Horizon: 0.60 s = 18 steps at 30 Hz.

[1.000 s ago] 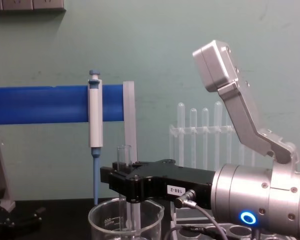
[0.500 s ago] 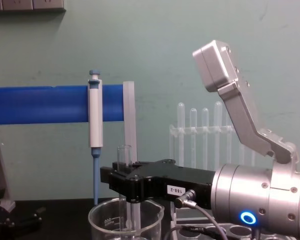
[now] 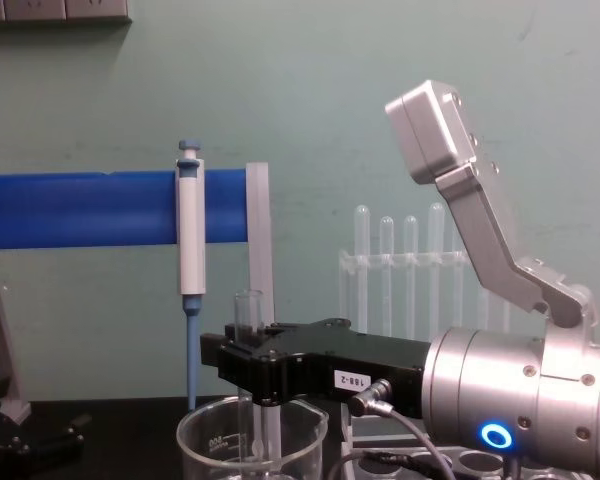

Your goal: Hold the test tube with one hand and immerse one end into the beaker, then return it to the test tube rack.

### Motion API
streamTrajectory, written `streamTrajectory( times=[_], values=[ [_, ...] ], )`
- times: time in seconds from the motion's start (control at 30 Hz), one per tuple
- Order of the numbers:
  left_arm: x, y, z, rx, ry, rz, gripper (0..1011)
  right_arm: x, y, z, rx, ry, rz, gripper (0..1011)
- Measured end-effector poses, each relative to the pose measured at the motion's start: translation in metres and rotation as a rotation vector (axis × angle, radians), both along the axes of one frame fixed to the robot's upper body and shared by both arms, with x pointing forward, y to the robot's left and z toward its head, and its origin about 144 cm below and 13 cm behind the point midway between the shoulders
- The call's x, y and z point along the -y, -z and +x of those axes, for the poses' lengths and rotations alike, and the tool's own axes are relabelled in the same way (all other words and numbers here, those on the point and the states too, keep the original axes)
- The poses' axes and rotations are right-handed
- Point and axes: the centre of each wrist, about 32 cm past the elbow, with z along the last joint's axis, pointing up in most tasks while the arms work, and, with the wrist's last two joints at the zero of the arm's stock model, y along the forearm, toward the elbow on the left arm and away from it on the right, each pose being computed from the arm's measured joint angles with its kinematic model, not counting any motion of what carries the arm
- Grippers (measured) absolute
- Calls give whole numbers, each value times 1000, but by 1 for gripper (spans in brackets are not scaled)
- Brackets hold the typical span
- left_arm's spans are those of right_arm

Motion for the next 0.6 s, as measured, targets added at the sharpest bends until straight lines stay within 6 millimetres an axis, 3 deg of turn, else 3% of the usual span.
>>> streamTrajectory(
  times=[0.6],
  values=[
    [0, 0, 0, 0, 0, 0, 1000, 0, 0, 0, 0, 0, 0, 226]
  ],
)
